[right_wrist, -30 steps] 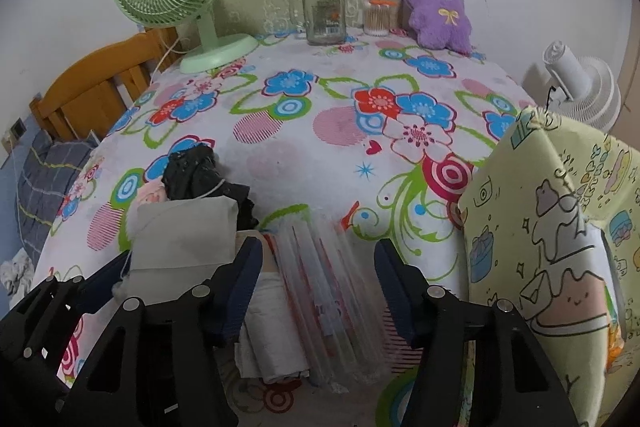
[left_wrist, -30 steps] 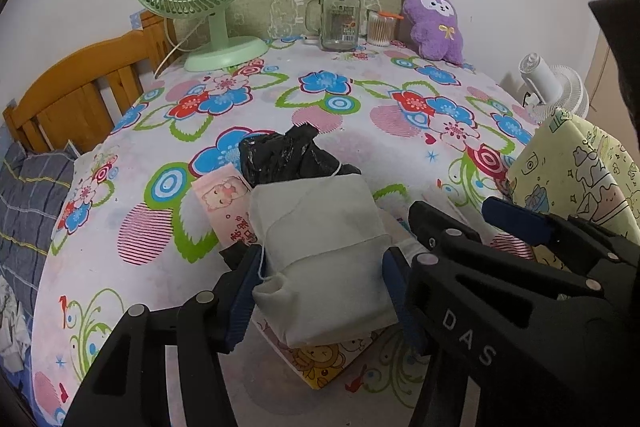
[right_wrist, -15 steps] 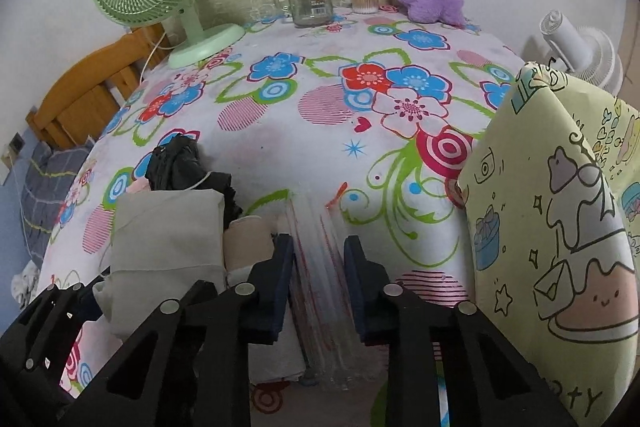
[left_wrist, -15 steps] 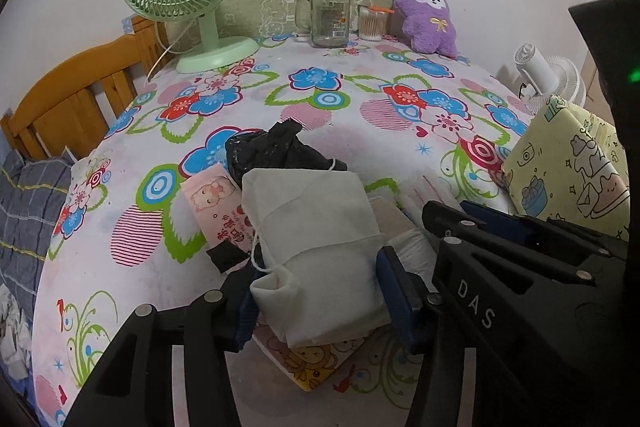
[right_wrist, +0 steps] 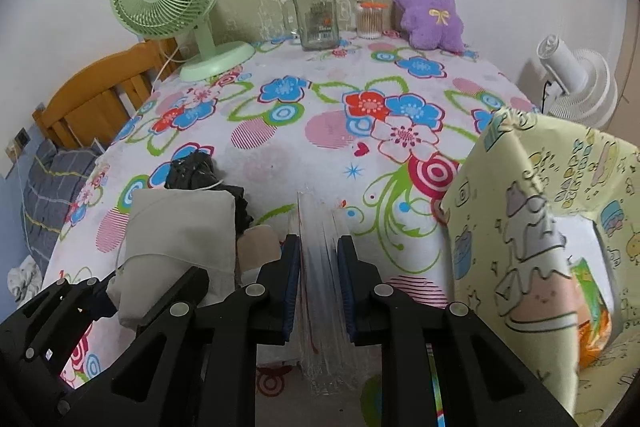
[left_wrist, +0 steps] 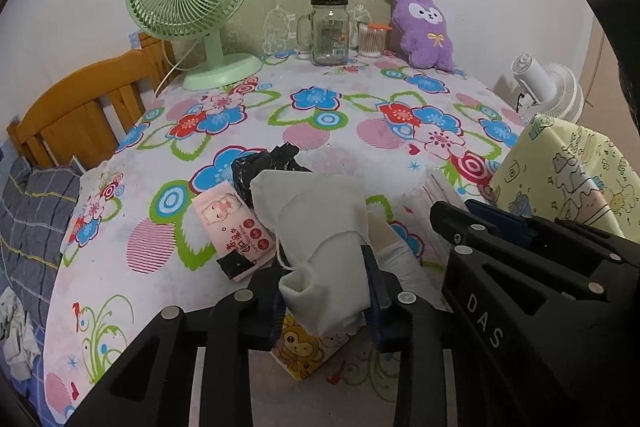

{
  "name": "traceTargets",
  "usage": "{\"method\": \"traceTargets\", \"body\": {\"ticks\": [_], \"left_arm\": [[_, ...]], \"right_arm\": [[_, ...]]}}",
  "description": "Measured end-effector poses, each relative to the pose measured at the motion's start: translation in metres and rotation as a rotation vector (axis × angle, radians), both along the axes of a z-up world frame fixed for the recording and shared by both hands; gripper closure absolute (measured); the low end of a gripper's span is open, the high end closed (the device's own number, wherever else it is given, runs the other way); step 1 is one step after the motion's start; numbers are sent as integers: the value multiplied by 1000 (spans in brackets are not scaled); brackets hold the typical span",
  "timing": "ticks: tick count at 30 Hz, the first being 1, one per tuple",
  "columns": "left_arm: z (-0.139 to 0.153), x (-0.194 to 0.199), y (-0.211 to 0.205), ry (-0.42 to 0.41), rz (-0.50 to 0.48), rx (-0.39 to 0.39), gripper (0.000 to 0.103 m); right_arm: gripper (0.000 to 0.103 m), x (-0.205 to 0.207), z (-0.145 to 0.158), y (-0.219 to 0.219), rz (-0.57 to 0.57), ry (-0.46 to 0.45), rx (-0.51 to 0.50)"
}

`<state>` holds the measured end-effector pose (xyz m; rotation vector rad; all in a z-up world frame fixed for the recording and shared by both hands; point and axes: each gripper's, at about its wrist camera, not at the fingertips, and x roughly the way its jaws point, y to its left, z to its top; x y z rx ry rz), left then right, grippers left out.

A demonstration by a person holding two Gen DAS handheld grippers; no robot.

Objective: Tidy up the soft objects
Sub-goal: 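Grasp white cloth bag with left tool while right tool grasps clear plastic bag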

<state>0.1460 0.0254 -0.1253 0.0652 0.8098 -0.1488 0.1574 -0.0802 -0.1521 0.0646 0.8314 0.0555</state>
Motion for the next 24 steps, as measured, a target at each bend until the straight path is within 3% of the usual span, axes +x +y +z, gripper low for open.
{"method": "traceTargets", "body": {"ticks": [24], "left_arm": [[56, -41, -11, -139, 0, -3, 74]], "right_arm": [[81, -48, 64, -2, 20, -151, -10]]}}
